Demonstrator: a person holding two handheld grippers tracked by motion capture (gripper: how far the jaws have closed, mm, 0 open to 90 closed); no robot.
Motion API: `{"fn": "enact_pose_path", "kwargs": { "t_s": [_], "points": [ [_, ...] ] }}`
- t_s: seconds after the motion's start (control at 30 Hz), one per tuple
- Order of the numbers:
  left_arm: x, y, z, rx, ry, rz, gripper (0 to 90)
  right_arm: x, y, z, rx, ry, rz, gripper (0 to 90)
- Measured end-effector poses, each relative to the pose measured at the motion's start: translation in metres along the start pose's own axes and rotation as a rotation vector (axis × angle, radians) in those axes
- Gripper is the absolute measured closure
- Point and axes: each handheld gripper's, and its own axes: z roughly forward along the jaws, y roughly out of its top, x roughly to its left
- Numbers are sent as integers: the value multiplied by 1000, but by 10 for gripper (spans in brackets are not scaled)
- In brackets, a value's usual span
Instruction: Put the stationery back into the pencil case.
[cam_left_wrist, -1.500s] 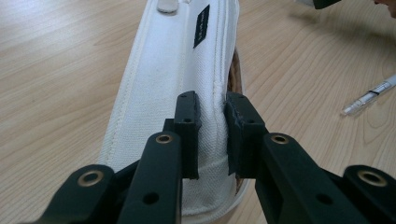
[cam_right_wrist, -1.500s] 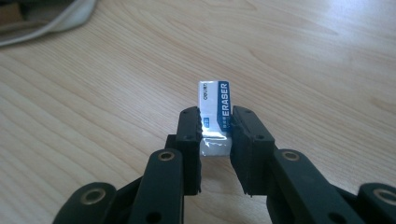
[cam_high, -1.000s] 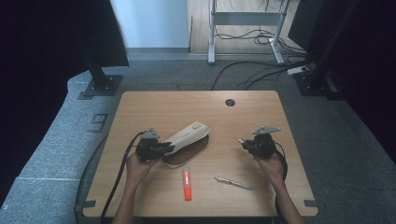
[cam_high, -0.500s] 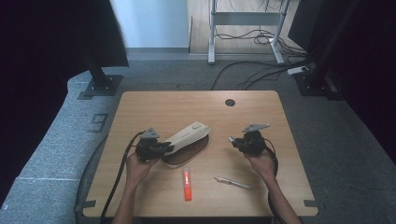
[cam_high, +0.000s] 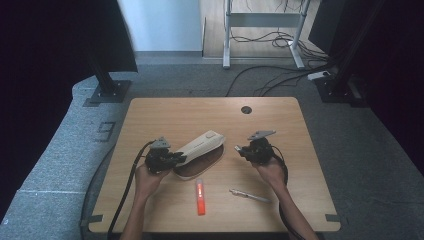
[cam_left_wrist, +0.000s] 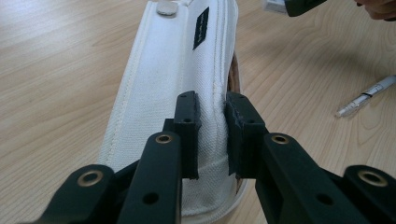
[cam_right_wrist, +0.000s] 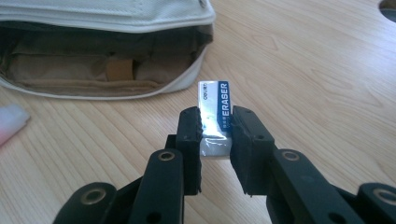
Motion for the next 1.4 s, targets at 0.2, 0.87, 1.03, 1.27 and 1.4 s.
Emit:
{"fn": "enact_pose_path", "kwargs": {
  "t_s": [0.2,0.87,1.03,1.27,1.4],
  "points": [
    [0,0,0,-4,1,0,757,8,8,11,8,14,-20,720],
    [-1,0,-1,-14,-3,0,758,38,30,52,54,43,-93,720],
    [-1,1,-1,-15,-6,1,759,44,35,66,65,43,-101,720],
    [-2,1,-1,-14,-10,4,759,48,41,78,71,34,-115,720],
    [-2,1,-1,-18,-9,5,760,49,44,83,78,31,-110,720]
  ]
}}
